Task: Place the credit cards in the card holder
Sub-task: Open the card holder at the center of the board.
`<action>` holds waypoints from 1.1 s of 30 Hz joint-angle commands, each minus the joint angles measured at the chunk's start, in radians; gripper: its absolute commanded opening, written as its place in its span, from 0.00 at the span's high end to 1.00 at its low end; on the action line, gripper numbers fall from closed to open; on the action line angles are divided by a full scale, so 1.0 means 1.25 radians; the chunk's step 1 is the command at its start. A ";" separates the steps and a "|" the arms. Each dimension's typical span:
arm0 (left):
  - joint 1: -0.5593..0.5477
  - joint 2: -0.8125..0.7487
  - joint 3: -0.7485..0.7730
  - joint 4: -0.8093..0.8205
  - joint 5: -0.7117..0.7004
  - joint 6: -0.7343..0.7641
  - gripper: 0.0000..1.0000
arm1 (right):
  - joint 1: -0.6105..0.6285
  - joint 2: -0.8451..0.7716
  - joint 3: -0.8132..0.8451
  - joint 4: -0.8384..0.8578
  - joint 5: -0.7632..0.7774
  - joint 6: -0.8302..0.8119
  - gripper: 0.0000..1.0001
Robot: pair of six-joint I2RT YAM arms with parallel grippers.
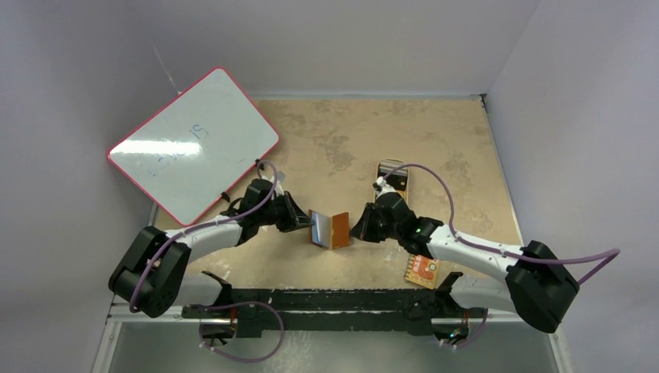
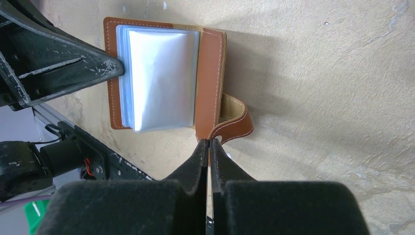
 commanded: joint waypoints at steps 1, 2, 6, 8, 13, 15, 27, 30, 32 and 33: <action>-0.005 -0.001 -0.004 0.049 0.019 -0.011 1.00 | -0.002 -0.006 -0.001 0.030 0.001 0.009 1.00; -0.005 0.001 -0.001 0.035 0.015 -0.005 1.00 | -0.002 -0.009 -0.002 0.028 0.002 0.008 1.00; -0.005 -0.001 0.017 -0.010 0.003 0.017 1.00 | -0.002 -0.011 0.020 -0.010 -0.002 0.004 0.84; -0.005 -0.018 0.032 -0.041 -0.007 0.024 1.00 | -0.002 -0.008 0.077 -0.081 0.041 -0.006 0.72; -0.007 -0.059 0.073 -0.104 -0.028 0.039 1.00 | 0.003 -0.006 0.186 -0.180 0.046 -0.030 0.54; -0.007 -0.059 0.086 -0.122 -0.029 0.045 1.00 | 0.006 -0.005 0.210 -0.189 0.049 -0.037 0.50; -0.012 -0.078 0.146 -0.185 -0.041 0.056 1.00 | 0.059 0.147 0.319 -0.093 0.003 -0.078 0.41; -0.012 -0.080 0.146 -0.191 -0.042 0.060 1.00 | 0.066 0.194 0.330 -0.086 0.007 -0.084 0.37; -0.012 -0.078 0.144 -0.192 -0.039 0.061 1.00 | 0.066 0.213 0.326 -0.073 0.005 -0.085 0.35; -0.012 -0.079 0.142 -0.192 -0.039 0.061 1.00 | 0.066 0.221 0.321 -0.062 -0.001 -0.086 0.35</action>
